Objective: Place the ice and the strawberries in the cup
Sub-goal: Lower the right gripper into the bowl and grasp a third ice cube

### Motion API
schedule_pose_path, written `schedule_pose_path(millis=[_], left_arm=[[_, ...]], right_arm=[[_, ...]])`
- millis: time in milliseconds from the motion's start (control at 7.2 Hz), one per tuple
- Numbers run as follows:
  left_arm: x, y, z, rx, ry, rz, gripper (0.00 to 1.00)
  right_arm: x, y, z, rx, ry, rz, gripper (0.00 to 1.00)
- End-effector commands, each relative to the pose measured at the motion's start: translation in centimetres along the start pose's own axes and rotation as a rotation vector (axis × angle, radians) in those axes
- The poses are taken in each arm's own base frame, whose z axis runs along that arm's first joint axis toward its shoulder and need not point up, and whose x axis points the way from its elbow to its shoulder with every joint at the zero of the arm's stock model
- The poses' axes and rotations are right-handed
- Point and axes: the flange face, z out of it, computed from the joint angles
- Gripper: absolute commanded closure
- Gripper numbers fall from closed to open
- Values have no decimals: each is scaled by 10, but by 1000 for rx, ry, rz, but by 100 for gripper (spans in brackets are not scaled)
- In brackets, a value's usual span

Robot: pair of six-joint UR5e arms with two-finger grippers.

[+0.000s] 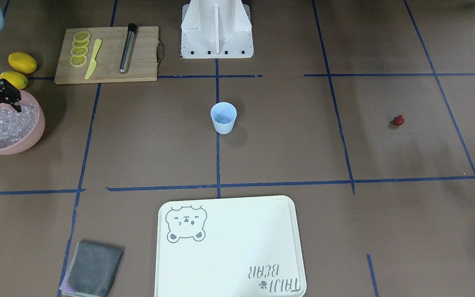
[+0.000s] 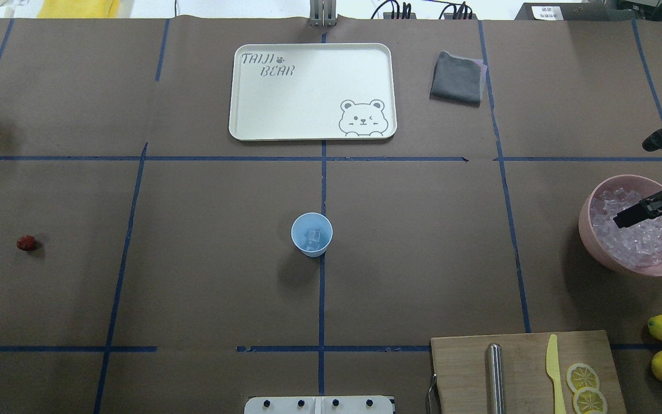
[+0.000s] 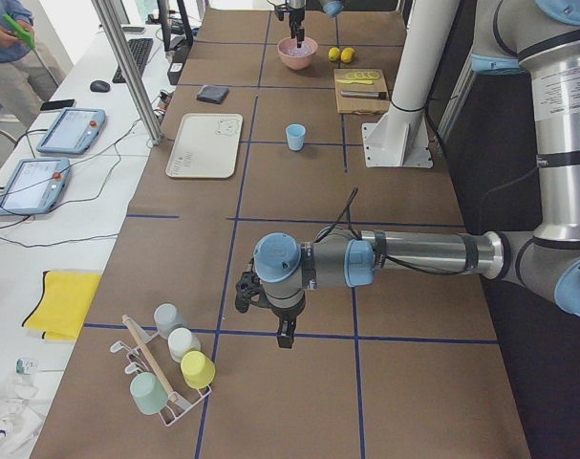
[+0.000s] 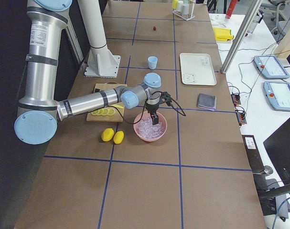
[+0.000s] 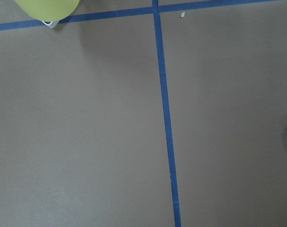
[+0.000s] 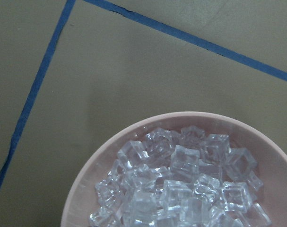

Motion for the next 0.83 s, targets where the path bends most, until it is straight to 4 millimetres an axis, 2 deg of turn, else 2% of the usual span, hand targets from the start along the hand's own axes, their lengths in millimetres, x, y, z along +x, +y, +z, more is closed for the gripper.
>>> schedule_pose_path(millis=[0,416,555,694], left_arm=[[0,0,0,0,0,1,0],[0,0,0,0,0,1,0],[0,0,0,0,0,0,0],[0,0,0,0,0,0,0]], right_arm=[[-5,0,12,-20,5,-2,5],[-5,0,20,-20,9,-12,7],[4,2,31,11,-4,-23,7],[2,2,41,29,-21,3,7]])
